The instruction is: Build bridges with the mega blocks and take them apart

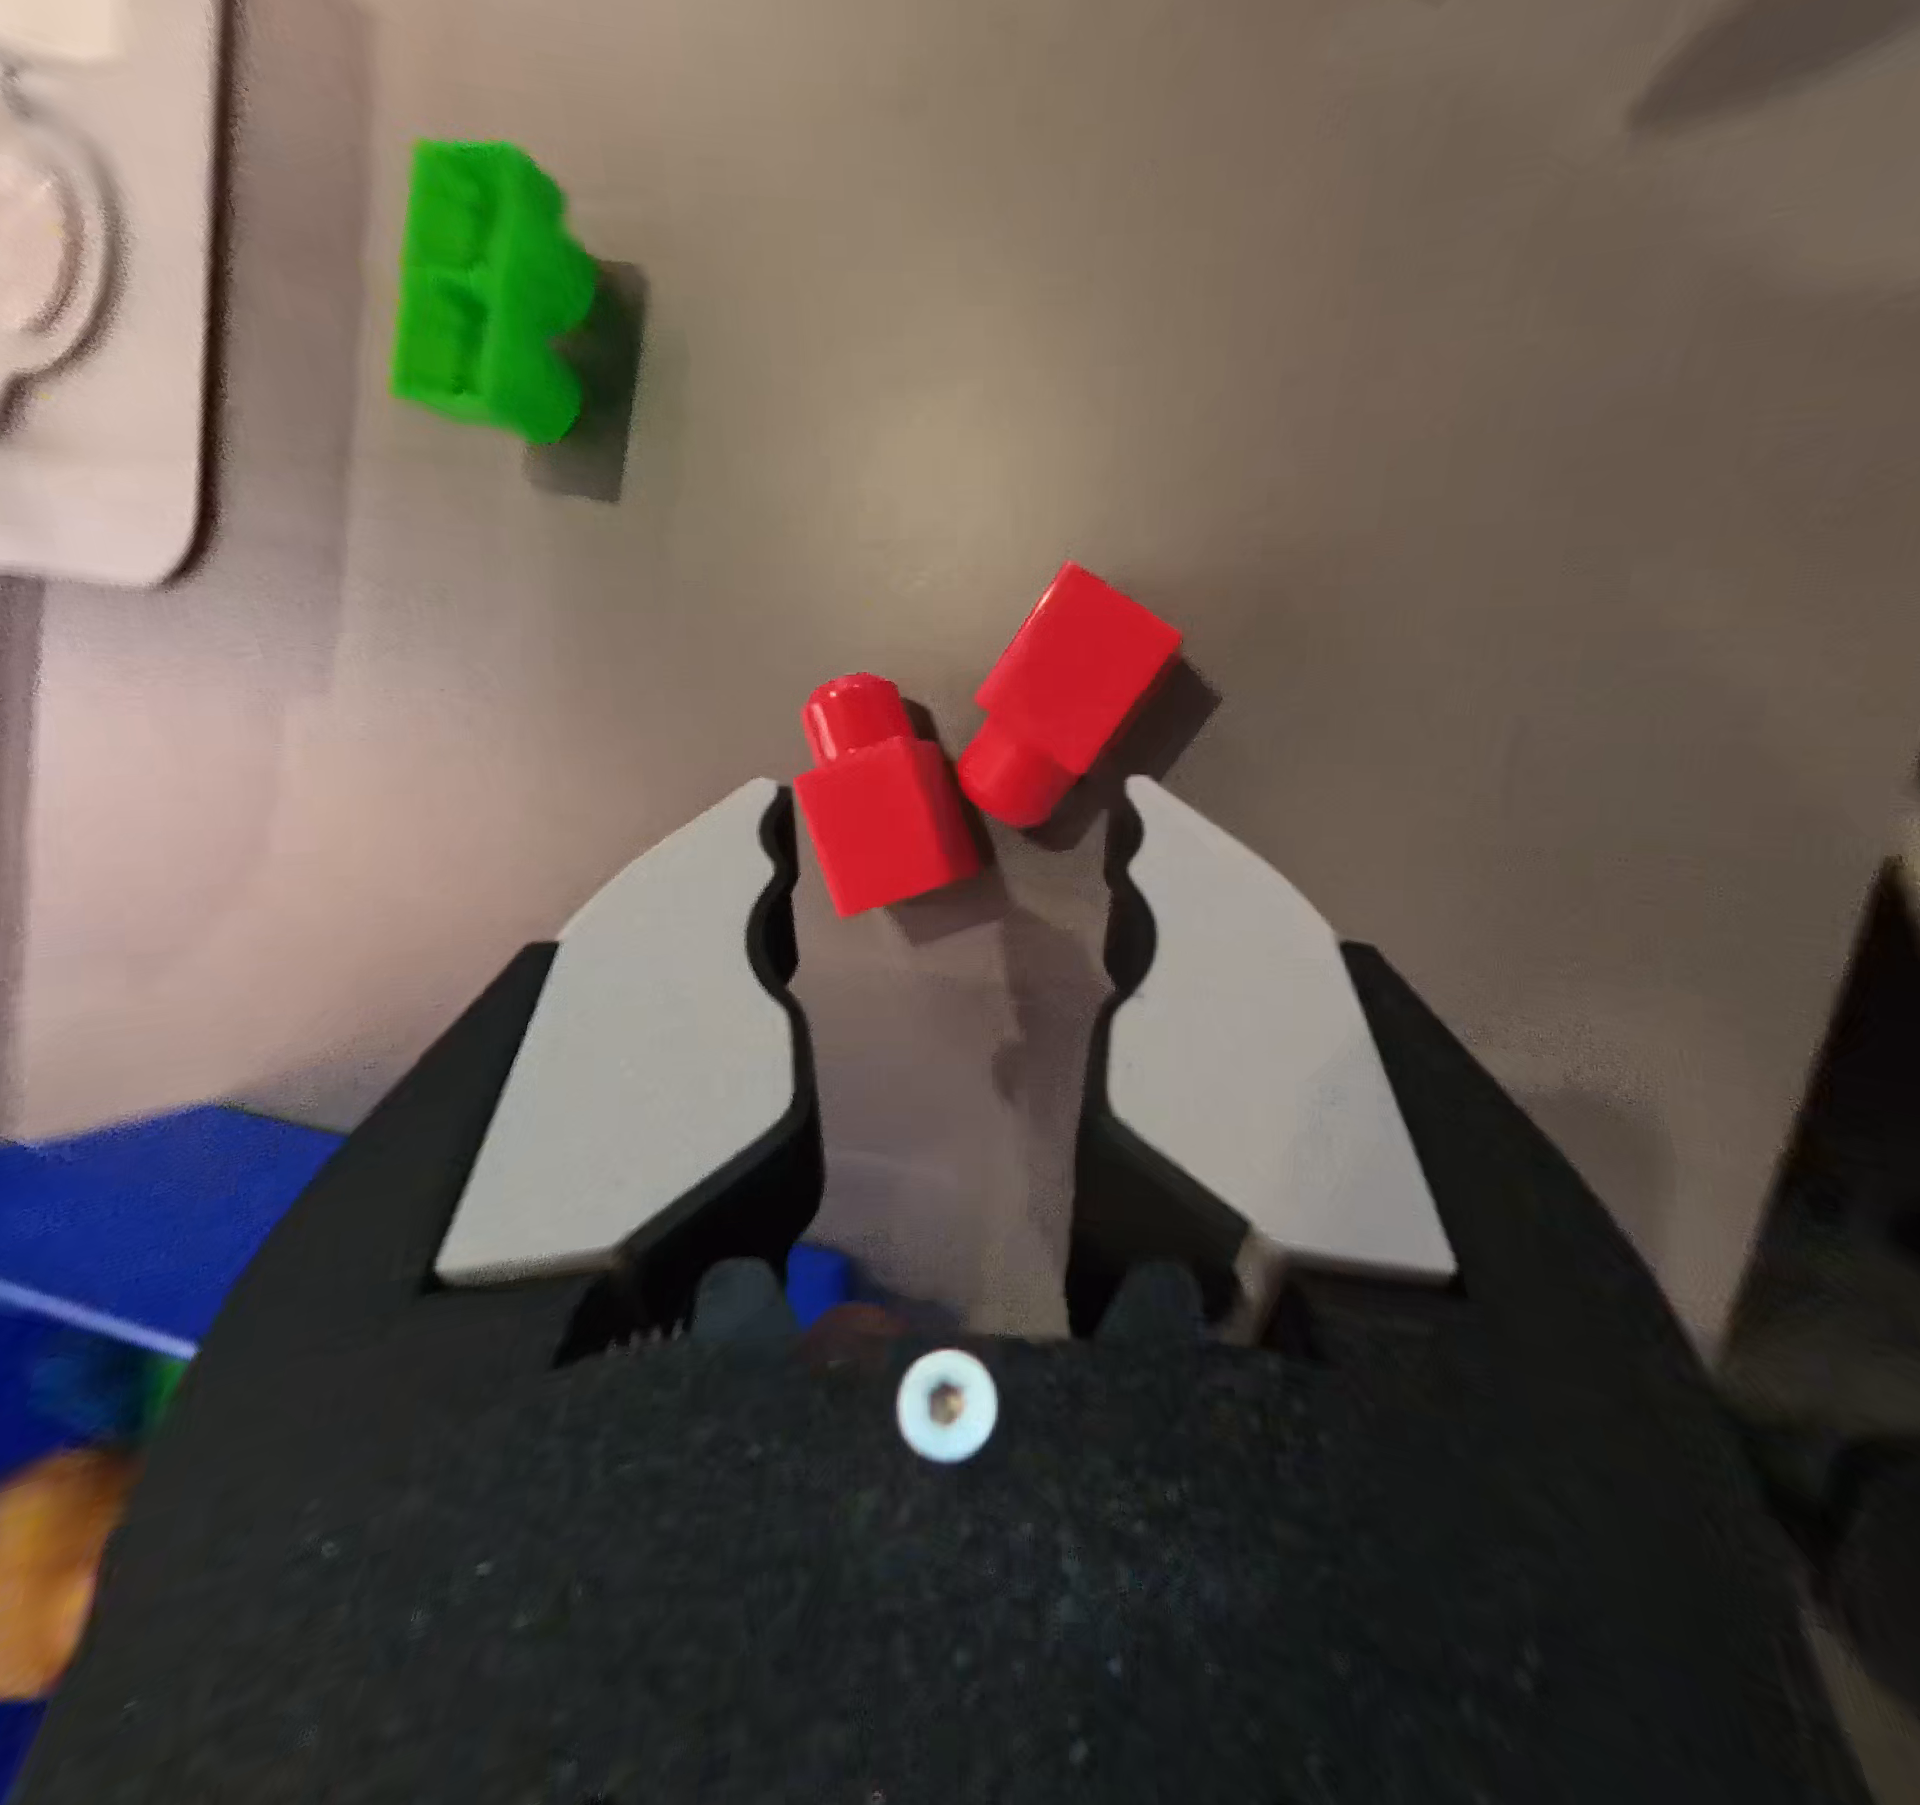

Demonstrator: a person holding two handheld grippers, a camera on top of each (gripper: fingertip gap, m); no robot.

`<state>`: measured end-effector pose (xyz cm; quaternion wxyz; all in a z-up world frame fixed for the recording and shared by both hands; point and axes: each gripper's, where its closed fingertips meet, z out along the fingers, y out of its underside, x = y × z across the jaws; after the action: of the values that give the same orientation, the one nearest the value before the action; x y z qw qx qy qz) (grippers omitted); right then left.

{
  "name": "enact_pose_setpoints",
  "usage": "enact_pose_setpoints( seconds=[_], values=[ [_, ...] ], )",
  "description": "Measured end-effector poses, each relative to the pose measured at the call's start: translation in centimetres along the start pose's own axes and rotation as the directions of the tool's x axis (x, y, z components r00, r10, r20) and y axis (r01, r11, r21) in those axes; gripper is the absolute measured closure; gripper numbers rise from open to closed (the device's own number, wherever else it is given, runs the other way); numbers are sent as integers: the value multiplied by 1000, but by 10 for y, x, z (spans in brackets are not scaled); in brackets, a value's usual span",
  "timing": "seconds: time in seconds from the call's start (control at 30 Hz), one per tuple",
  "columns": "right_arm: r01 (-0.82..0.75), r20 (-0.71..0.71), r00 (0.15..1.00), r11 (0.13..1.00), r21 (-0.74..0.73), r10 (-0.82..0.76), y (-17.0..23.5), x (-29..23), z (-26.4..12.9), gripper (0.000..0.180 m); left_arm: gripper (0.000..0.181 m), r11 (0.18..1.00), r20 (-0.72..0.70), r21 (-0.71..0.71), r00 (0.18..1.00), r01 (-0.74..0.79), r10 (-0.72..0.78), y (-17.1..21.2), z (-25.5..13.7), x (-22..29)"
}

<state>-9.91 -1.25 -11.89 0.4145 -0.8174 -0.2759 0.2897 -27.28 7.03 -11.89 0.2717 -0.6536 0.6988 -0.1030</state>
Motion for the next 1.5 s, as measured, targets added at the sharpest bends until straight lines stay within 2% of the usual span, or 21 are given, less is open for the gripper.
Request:
enact_pose_setpoints(
  seconds=[0.1, 0.27, 0.3, 0.33, 0.4, 0.53, 0.67, 0.9, 1.1, 1.33, 1.4, 1.5],
  values=[
    [-8, 9, 1000, 1000, 2, 8, 0, 0, 1, 133, 120, 963, -13, 126, 971, 237, -237, 6, 0, 19],
    [-7, 14, 1000, 1000, 1, 7, 1, -2, 1, 133, 110, 843, 67, 220, 854, 491, -515, 13, 18, 36],
    [-6, 14, 1000, 1000, 0, 6, 1, -3, 2, 133, 96, 821, 86, 229, 829, 523, -553, 10, 21, 40],
    [-5, 15, 1000, 1000, -1, 5, 1, -3, 2, 133, 90, 803, 153, 230, 794, 550, -588, 12, 23, 38],
    [-4, 15, 1000, 1000, -2, 4, 2, -3, 2, 133, 87, 753, 306, 227, 688, 618, -658, 20, 26, 32],
    [-7, 24, 1000, 1000, 0, 7, 2, -4, 3, 133, 79, 671, 446, 250, 532, 698, -720, 27, 37, 30],
    [-9, 32, 999, 1000, 0, 9, 3, -6, 3, 133, 74, 594, 445, 297, 442, 748, -779, 21, 47, 24],
    [-16, 46, 999, 1000, 10, 15, 1, -6, 1, 133, 80, 622, 547, 274, 414, 733, -728, 28, 46, 15],
    [-20, 45, 999, 1000, 13, 19, 1, -5, 0, 133, 84, 615, 585, 241, 392, 751, -709, 57, 34, 22],
    [-15, 44, 999, 1000, 7, 15, 2, -7, 1, 133, 88, 584, 632, 254, 325, 771, -704, 94, 13, 14],
    [-12, 44, 999, 1000, 3, 12, 2, -8, 2, 133, 87, 609, 608, 249, 368, 753, -703, 88, 13, 15],
    [-9, 42, 999, 1000, 1, 9, 3, -8, 2, 133, 91, 683, 570, 218, 477, 697, -669, 71, 15, 26]
  ],
)
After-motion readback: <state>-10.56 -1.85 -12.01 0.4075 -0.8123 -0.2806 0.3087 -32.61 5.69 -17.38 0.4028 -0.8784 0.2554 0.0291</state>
